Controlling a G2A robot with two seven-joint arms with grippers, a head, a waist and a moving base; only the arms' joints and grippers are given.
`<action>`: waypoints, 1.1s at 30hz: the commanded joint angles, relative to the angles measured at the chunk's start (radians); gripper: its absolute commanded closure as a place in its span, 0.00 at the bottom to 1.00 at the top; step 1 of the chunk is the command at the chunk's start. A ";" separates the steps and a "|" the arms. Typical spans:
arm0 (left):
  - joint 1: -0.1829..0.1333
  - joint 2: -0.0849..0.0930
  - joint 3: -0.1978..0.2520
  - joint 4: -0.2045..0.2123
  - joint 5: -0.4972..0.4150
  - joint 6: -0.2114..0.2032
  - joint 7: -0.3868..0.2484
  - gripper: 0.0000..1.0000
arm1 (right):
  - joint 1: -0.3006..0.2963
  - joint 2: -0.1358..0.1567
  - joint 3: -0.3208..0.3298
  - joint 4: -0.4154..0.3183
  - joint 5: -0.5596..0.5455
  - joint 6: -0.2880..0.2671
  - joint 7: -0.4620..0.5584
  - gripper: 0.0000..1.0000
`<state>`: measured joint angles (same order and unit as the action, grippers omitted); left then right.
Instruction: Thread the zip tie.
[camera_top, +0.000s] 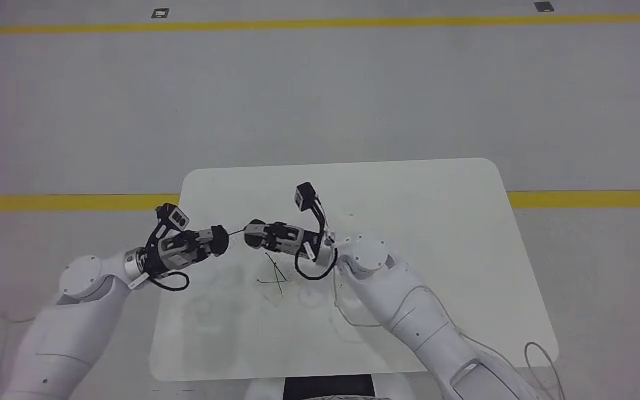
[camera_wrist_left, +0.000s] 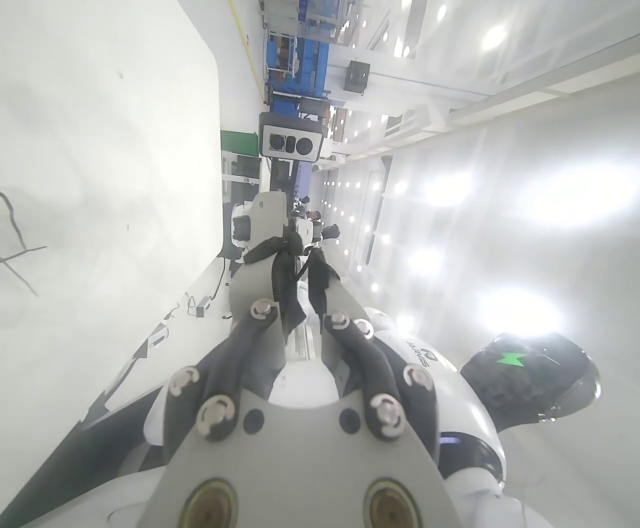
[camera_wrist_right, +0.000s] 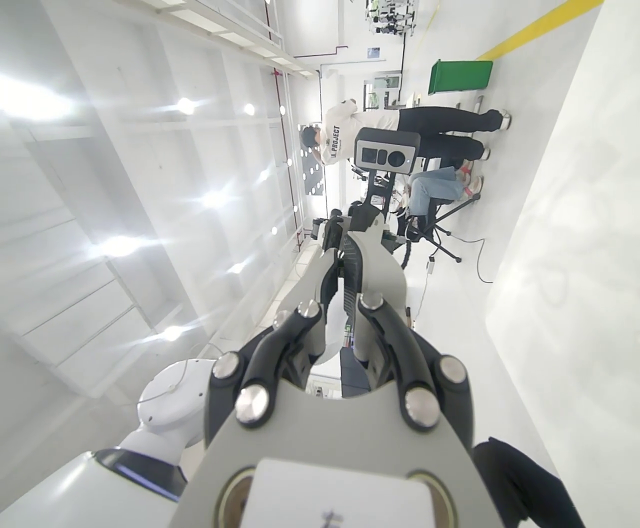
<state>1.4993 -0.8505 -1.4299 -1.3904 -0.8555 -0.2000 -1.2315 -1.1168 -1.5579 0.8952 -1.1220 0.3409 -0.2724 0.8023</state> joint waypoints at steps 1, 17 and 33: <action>0.001 0.000 0.001 -0.003 0.001 0.002 -0.007 0.78 | 0.001 0.001 0.000 -0.003 -0.002 0.000 0.002 1.00; 0.005 -0.004 0.007 -0.012 0.009 0.018 -0.025 0.84 | 0.017 -0.005 -0.051 -0.013 -0.031 0.028 -0.024 1.00; -0.002 -0.008 0.010 -0.003 0.041 -0.002 0.005 0.91 | 0.033 -0.007 -0.071 0.002 -0.019 0.035 -0.008 1.00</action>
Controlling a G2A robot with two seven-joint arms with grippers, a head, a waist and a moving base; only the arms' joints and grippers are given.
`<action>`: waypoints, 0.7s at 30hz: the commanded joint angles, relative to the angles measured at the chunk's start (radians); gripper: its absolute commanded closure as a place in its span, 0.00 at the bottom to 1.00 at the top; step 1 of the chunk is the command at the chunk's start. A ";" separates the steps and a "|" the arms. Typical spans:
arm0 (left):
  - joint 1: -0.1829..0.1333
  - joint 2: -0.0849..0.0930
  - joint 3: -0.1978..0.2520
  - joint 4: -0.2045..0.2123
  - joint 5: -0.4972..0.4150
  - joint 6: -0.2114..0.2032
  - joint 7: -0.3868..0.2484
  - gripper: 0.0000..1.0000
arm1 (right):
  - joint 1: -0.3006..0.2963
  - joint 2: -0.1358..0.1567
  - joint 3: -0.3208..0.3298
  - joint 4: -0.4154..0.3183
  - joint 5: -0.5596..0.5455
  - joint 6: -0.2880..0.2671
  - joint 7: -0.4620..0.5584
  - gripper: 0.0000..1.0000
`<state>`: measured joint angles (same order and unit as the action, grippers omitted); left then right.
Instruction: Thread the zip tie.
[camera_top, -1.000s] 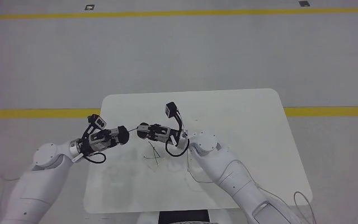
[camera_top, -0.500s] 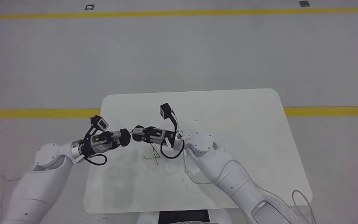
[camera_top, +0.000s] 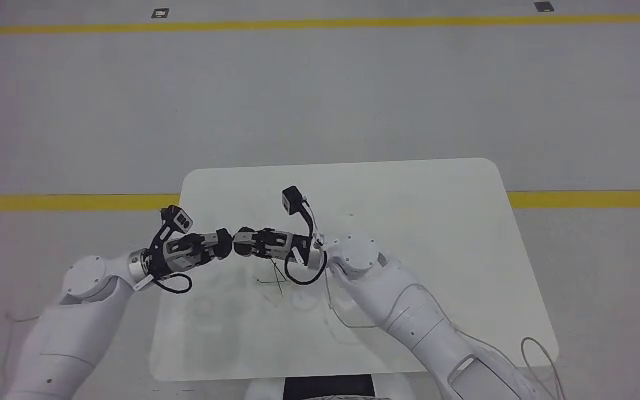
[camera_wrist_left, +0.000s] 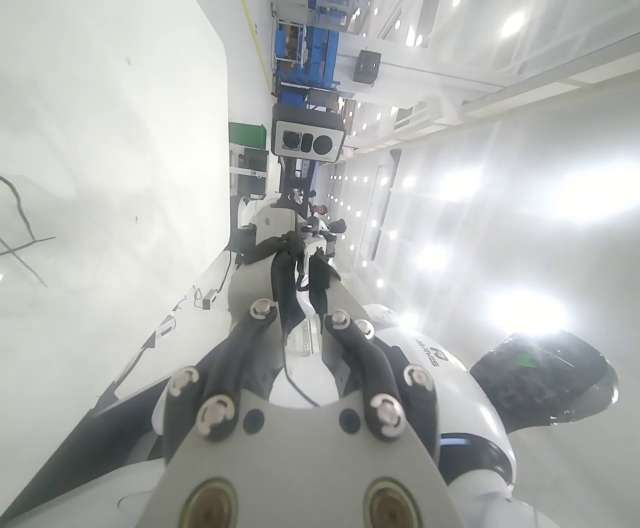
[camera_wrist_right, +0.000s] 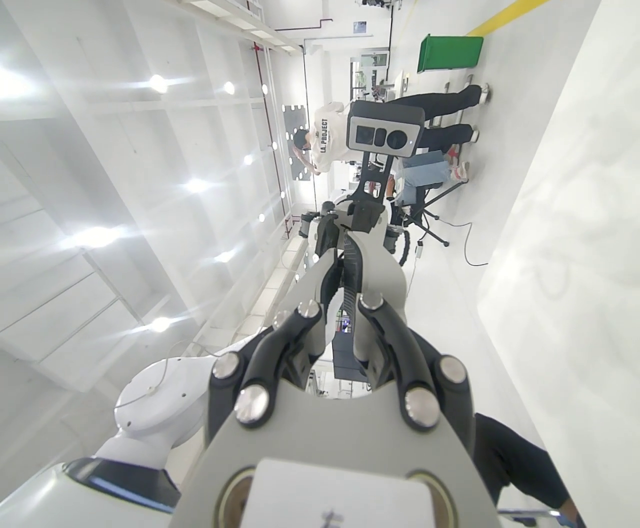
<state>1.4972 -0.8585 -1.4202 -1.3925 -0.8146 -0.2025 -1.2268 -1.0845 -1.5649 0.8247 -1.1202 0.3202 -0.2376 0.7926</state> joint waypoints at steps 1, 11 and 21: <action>0.001 0.000 0.000 -0.001 0.001 0.000 0.000 0.91 | 0.001 0.000 0.000 0.001 0.002 0.000 0.003 1.00; -0.002 -0.002 0.000 0.001 0.001 0.001 -0.006 1.00 | 0.005 0.002 -0.004 0.003 0.005 0.012 0.011 1.00; -0.008 0.000 -0.019 0.029 -0.011 0.002 -0.047 1.00 | 0.000 0.013 0.022 -0.007 0.033 0.009 0.042 0.00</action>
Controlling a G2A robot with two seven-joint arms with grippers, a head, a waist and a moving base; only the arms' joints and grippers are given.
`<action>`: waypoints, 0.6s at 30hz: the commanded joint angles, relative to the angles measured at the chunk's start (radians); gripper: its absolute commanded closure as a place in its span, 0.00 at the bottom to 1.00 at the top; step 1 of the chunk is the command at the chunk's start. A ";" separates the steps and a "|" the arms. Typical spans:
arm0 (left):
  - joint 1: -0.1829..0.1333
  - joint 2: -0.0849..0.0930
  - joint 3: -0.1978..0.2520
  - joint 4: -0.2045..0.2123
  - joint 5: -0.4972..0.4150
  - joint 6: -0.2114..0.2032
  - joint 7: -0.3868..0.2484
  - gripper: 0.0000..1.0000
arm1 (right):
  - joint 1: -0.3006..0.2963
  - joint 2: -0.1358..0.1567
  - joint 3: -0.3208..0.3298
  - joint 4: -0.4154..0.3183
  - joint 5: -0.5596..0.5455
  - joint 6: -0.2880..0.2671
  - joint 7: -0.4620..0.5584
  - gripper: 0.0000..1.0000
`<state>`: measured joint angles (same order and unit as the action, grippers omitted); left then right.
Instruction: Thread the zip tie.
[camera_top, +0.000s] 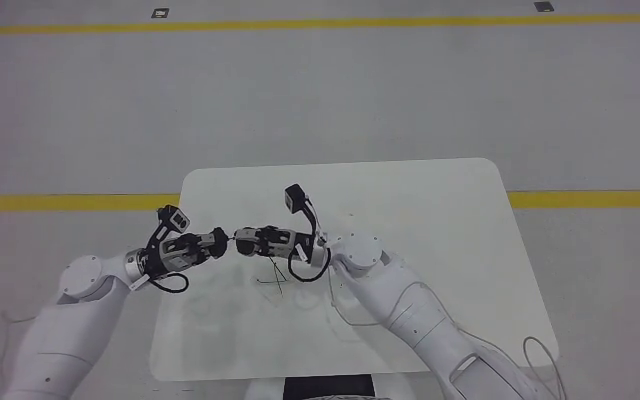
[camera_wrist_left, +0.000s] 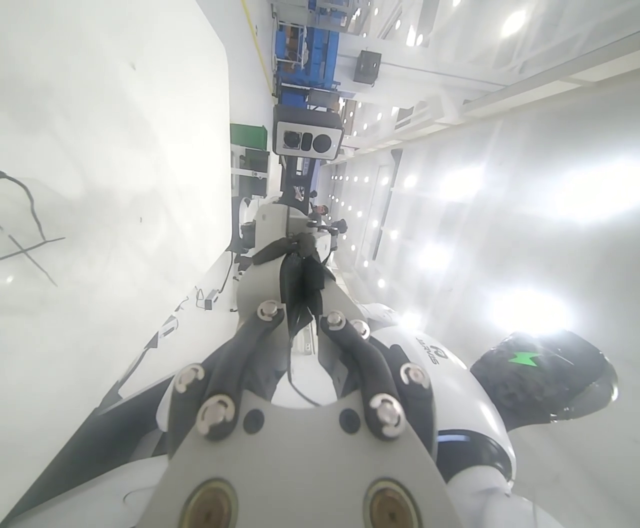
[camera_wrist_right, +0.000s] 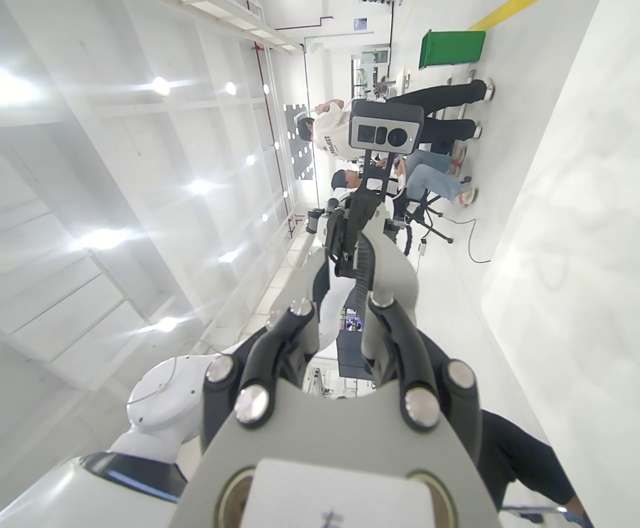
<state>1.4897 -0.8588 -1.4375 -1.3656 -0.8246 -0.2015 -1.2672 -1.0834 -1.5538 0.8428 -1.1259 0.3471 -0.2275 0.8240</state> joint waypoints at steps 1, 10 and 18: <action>-0.003 0.001 -0.003 0.006 0.001 0.003 -0.025 1.00 | -0.002 0.004 0.010 -0.002 0.016 -0.002 0.027 0.00; -0.025 0.003 -0.001 0.046 -0.018 0.026 -0.112 1.00 | 0.003 0.012 0.018 0.010 0.057 0.008 0.112 0.36; -0.027 -0.006 -0.038 0.020 0.003 -0.138 -0.123 1.00 | -0.002 0.027 0.038 -0.003 -0.022 0.016 0.047 0.09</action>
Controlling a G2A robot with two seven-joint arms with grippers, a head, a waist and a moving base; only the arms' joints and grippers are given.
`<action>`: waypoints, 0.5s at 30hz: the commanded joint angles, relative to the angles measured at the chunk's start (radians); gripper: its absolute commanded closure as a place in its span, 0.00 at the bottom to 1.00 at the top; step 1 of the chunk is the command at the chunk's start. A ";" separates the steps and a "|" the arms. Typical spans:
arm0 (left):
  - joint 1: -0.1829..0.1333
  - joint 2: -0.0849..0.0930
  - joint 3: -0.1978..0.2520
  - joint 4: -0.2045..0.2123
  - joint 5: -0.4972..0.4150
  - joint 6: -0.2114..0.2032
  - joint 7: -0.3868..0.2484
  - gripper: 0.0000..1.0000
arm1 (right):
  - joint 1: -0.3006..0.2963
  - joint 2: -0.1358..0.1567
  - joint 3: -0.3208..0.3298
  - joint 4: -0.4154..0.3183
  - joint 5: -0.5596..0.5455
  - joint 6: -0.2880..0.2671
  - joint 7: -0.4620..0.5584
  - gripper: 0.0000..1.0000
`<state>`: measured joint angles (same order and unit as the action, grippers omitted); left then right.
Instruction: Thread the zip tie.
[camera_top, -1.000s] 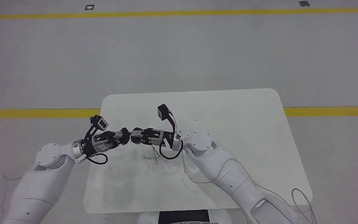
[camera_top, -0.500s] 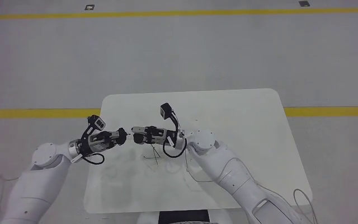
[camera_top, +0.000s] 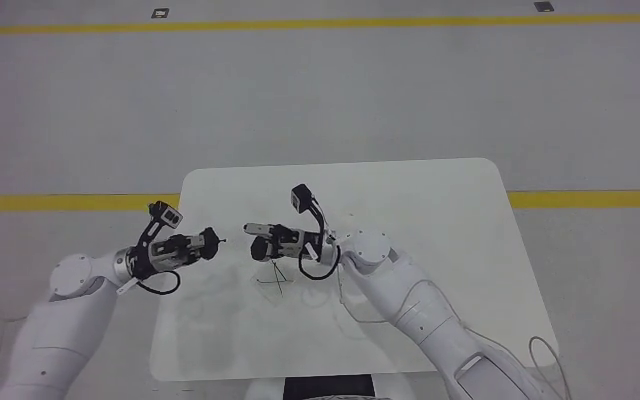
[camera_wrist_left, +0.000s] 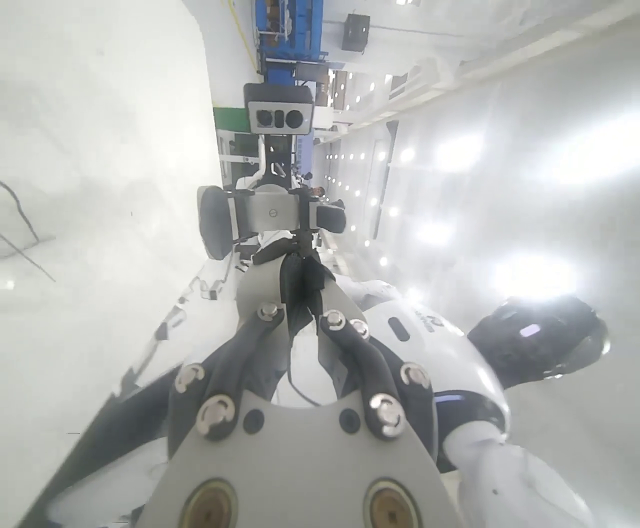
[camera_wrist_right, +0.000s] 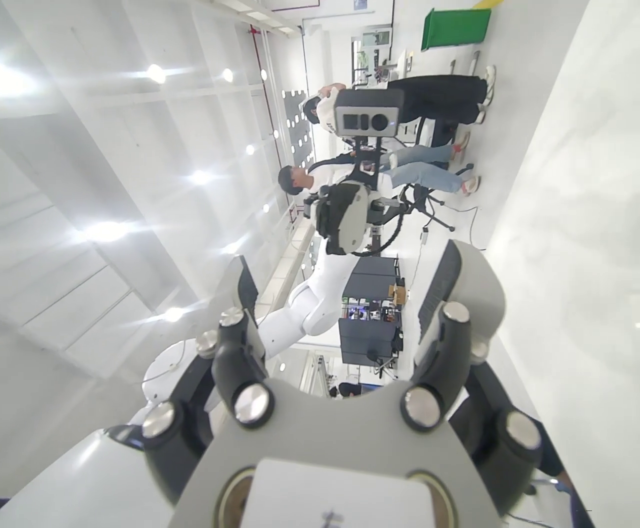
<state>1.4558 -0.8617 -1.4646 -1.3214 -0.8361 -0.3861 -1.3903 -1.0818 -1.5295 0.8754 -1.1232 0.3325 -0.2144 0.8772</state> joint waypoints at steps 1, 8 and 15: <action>0.009 -0.004 -0.016 -0.029 0.023 0.046 0.000 1.00 | -0.004 0.005 0.008 -0.008 -0.016 0.006 -0.011 0.00; 0.009 -0.004 -0.016 -0.029 0.023 0.046 0.000 1.00 | -0.004 0.005 0.008 -0.008 -0.016 0.006 -0.011 0.00; -0.004 -0.020 -0.034 0.009 0.063 0.046 0.002 1.00 | -0.004 0.005 0.008 -0.008 -0.016 0.006 -0.011 0.00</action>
<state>1.4544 -0.8773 -1.4888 -1.3301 -0.7759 -0.3401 -1.3642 -1.0858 -1.5246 0.8838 -1.1313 0.3163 -0.2088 0.8665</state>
